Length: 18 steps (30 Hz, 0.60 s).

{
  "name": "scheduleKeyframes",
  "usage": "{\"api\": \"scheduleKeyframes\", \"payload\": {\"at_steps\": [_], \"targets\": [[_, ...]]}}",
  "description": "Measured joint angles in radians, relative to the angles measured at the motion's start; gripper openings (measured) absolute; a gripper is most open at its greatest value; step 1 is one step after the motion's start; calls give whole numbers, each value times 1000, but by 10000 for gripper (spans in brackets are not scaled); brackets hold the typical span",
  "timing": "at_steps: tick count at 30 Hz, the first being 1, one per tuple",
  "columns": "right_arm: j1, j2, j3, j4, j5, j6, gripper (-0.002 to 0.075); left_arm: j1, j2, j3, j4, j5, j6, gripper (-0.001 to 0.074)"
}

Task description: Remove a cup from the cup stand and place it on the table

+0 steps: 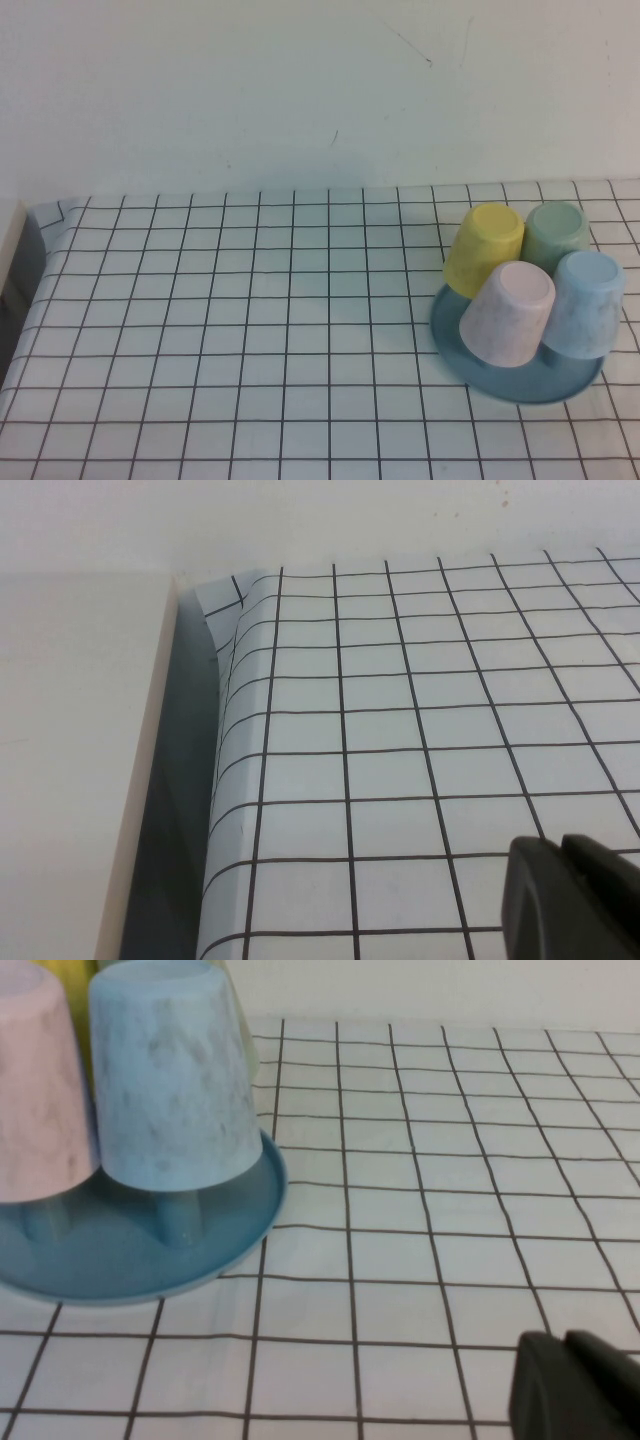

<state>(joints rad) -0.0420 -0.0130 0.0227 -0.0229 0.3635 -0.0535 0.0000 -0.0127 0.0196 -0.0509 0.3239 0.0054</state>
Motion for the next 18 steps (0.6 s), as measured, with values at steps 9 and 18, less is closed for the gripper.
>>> {"api": "scheduleKeyframes", "payload": {"at_steps": [9,18], "targets": [[0,0,2,-89,-8,0,-3,0,0,0,-1,-2,0,-4],[0,0,4,-113,-275,0,-3,0,0,4,-20,-258,-5,-4]]}}
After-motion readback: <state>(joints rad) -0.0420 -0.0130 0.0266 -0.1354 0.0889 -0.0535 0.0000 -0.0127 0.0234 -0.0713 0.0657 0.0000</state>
